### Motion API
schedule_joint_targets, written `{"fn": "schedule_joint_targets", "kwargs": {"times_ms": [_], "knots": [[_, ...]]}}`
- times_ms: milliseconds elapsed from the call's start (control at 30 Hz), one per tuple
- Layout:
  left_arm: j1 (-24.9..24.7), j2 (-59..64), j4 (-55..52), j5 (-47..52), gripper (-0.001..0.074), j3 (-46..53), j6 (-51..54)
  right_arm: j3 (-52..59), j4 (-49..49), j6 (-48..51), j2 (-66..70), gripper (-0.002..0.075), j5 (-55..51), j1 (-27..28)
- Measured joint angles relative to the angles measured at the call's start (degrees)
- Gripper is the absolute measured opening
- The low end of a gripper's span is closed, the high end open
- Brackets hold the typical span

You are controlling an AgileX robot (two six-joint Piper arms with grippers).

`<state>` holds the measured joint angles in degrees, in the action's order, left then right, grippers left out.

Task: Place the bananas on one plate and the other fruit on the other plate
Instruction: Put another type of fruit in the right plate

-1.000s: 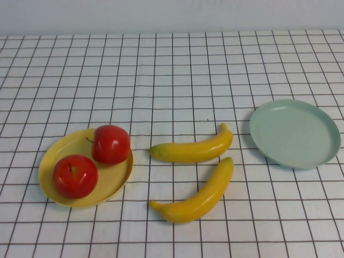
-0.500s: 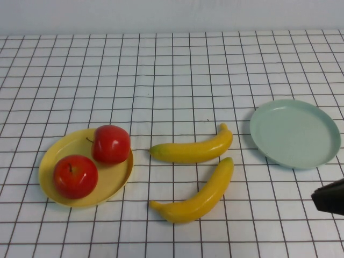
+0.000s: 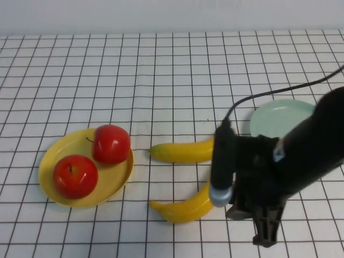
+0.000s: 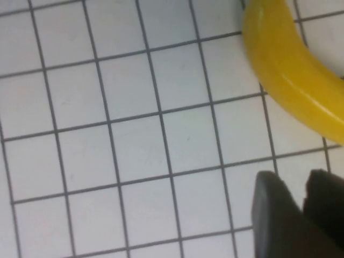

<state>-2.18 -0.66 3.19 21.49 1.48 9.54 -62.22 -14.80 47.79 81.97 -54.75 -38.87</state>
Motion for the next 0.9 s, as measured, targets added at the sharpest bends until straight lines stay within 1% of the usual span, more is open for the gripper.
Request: {"fn": "schedule_joint_targets", "kwargs": {"times_ms": [100, 167, 200, 233, 300, 367, 467, 600, 700, 800, 833, 867, 900], "knots": [[0.0, 0.0, 0.0, 0.0, -0.0003, 0.0, 0.0, -2.78, 0.95, 5.66, 6.26, 0.0301, 0.96, -2.41], [0.0, 0.0, 0.0, 0.0, -0.0003, 0.0, 0.0, -4.24, 1.67, 9.84, 9.87, 0.047, 2.63, -3.68], [0.0, 0.0, 0.0, 0.0, -0.0003, 0.0, 0.0, -4.61, 2.23, 12.14, 11.37, 0.0541, 3.45, -4.15], [0.0, 0.0, 0.0, 0.0, -0.0003, 0.0, 0.0, -5.05, 2.91, 14.62, 12.64, 0.0594, 4.6, -4.77], [0.0, 0.0, 0.0, 0.0, -0.0003, 0.0, 0.0, -5.43, 4.04, 19.06, 14.58, 0.0648, 6.82, -5.64], [0.0, 0.0, 0.0, 0.0, -0.0003, 0.0, 0.0, -5.67, 4.99, 22.67, 16.35, 0.0673, 9.29, -6.33], [0.0, 0.0, 0.0, 0.0, -0.0003, 0.0, 0.0, -5.67, 5.65, 24.93, 18.56, 0.0672, 13.24, -6.43], [0.0, 0.0, 0.0, 0.0, -0.0003, 0.0, 0.0, -5.67, 6.24, 25.52, 21.28, 0.0622, 16.43, -6.43], [0.0, 0.0, 0.0, 0.0, -0.0003, 0.0, 0.0, -5.67, 6.61, 25.65, 23.37, 0.0538, 17.08, -6.43], [0.0, 0.0, 0.0, 0.0, -0.0003, 0.0, 0.0, -5.67, 6.85, 25.65, 24.7, 0.0413, 17.09, -6.43], [0.0, 0.0, 0.0, 0.0, -0.0003, 0.0, 0.0, -5.83, 6.97, 25.65, 24.7, 0.0351, 17.09, -6.47], [0.0, 0.0, 0.0, 0.0, -0.0003, 0.0, 0.0, -6.42, 7.09, 25.06, 24.7, 0.0314, 17.09, -6.47], [0.0, 0.0, 0.0, 0.0, -0.0003, 0.0, 0.0, -7.17, 7.45, 23.58, 24.7, 0.0318, 17.09, -6.47]]}}
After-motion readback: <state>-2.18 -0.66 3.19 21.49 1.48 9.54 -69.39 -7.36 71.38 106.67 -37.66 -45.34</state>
